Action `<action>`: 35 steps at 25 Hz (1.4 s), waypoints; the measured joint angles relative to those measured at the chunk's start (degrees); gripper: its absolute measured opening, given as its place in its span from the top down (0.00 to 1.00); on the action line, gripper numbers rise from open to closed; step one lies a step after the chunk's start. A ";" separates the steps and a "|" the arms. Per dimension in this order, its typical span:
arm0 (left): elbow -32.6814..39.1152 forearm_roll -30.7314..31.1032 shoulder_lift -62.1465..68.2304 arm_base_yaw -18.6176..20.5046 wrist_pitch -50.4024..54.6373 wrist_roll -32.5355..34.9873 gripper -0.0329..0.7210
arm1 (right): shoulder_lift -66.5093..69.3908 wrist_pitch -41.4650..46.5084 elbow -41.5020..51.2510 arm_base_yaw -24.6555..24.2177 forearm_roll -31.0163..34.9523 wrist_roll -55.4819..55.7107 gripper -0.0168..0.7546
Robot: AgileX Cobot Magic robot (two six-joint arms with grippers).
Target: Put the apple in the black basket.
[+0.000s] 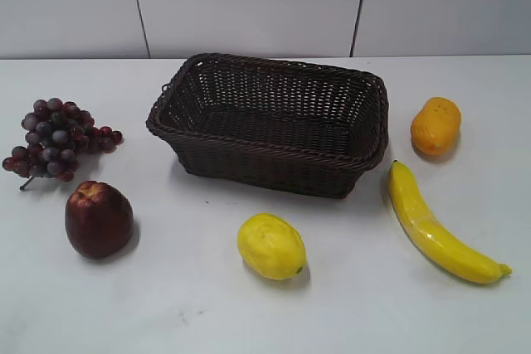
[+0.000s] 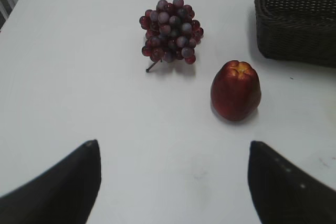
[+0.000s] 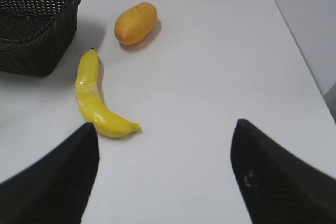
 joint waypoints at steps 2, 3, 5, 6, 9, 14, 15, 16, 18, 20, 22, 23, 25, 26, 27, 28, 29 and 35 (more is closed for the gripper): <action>0.00 0.00 0.00 0.00 0.00 0.00 0.08 | 0.00 0.00 0.00 0.00 0.00 0.00 0.22; 0.00 0.00 0.00 0.00 0.00 0.00 0.08 | 0.00 0.00 0.00 0.00 0.00 0.00 0.22; 0.00 0.00 0.00 0.00 0.00 0.00 0.08 | 0.00 0.00 0.00 0.00 0.00 0.00 0.22; 0.00 0.00 0.00 0.00 0.00 0.00 0.08 | 0.00 0.00 0.00 0.00 0.00 0.00 0.22; 0.00 0.00 0.00 0.00 0.00 0.00 0.08 | 0.00 0.00 0.00 0.00 0.00 0.00 0.22; 0.00 0.00 0.00 0.00 0.00 0.00 0.10 | 0.00 0.00 0.00 0.00 0.00 0.00 0.22; 0.00 -0.08 0.00 0.00 0.00 0.00 0.10 | 0.00 0.00 0.00 0.00 0.00 0.00 0.22; 0.00 -0.39 0.00 0.00 0.00 0.00 0.10 | 0.00 0.00 0.00 0.00 0.00 0.00 0.22; -0.14 -1.46 -0.05 0.00 -0.58 0.00 0.10 | 0.00 0.00 0.00 0.00 0.00 0.00 0.22; -0.90 -2.94 0.03 0.00 -3.16 0.00 0.10 | 0.00 0.00 0.00 0.00 0.00 0.00 0.22; -2.27 -5.06 1.83 0.00 -8.06 0.00 0.11 | 0.00 0.00 0.00 0.00 0.00 0.00 0.22; -2.90 -5.87 3.54 0.00 -10.42 0.00 0.11 | 0.00 0.00 0.00 0.00 0.00 0.00 0.22; -3.82 -6.38 7.79 0.00 -15.16 0.23 0.11 | 0.00 0.00 0.00 0.00 0.00 0.00 0.22; -4.39 -6.56 10.64 0.00 -17.68 0.82 0.11 | 0.00 0.00 0.00 0.00 0.00 0.00 0.22; -5.06 -6.81 13.76 0.00 -19.04 1.43 0.11 | 0.00 0.00 0.00 0.00 0.00 0.00 0.22; -6.25 -7.55 16.58 0.00 -20.28 2.53 0.11 | 0.00 0.00 0.00 0.00 0.00 0.00 0.22; -7.60 -8.26 19.46 0.00 -20.92 3.85 0.11 | 0.00 0.00 0.00 0.00 0.00 0.00 0.22; -24.42 -12.33 40.85 -0.35 -16.79 12.25 0.12 | 0.00 0.00 0.00 0.00 0.00 0.00 0.22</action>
